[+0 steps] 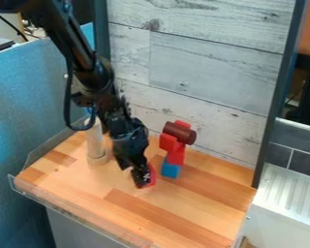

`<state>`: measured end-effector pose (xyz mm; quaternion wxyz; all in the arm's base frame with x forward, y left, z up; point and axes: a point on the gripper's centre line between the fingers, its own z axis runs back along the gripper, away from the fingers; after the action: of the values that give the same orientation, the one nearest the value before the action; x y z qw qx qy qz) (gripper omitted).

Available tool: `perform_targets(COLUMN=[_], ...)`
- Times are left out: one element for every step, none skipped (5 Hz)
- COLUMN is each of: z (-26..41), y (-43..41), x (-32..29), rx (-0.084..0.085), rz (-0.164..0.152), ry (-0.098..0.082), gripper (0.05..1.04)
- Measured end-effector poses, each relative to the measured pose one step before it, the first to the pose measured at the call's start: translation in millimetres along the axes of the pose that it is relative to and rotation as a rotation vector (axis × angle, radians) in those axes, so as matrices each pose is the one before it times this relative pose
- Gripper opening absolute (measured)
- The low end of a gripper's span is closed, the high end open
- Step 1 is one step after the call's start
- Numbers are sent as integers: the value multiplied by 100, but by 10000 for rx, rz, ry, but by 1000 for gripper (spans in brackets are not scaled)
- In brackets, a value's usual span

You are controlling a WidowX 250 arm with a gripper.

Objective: Put the red cube on top of the cylinder

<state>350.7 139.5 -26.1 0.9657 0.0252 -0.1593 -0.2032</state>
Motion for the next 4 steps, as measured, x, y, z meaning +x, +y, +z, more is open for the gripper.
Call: perform_targets(z=[-178,-68,-15,203], y=[233,-57,-503,357], x=[897,413,231,290], rx=[589,121,-352,-72], rz=[-16,331,172,250], ry=[-250,-339,-158,-119], gripper=[1000,1001,950,664])
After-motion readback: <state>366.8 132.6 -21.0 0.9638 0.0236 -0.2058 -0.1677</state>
